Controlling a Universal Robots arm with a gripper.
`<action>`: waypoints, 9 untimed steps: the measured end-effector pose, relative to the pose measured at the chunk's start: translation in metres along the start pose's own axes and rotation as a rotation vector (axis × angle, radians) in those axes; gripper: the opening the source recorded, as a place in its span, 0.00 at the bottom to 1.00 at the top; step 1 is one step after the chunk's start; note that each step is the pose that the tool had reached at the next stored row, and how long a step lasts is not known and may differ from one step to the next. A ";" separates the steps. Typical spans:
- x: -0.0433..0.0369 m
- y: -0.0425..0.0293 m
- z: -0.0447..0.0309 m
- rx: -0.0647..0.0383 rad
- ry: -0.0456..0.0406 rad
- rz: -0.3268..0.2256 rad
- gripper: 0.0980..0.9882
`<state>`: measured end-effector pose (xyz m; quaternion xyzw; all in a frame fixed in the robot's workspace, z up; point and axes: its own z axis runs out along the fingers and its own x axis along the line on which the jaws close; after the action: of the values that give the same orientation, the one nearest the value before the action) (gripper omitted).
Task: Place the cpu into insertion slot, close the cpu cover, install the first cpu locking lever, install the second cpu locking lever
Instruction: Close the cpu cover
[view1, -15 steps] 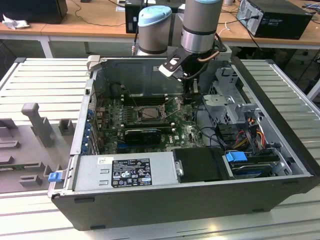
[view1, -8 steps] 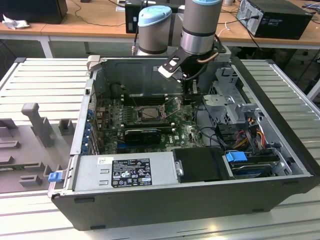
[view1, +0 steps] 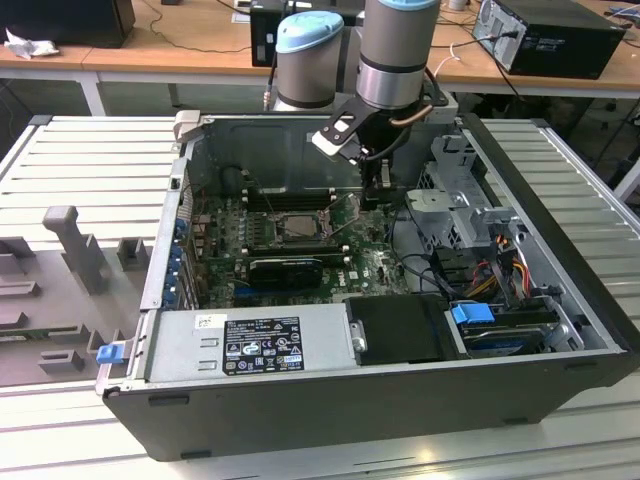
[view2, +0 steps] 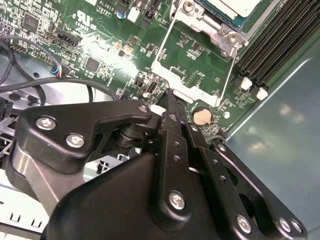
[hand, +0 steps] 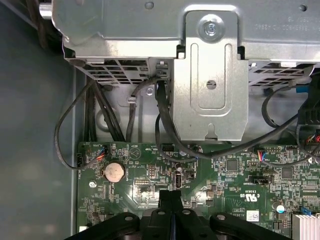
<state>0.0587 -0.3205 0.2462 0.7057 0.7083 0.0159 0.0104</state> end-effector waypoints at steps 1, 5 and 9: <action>0.0000 -0.0005 0.0000 0.000 0.0001 0.000 0.01; 0.0000 -0.0019 0.0000 0.000 0.0000 0.000 0.01; 0.0000 -0.0039 -0.0001 0.000 0.0001 0.000 0.01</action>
<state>0.0548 -0.3205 0.2461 0.7057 0.7083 0.0159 0.0103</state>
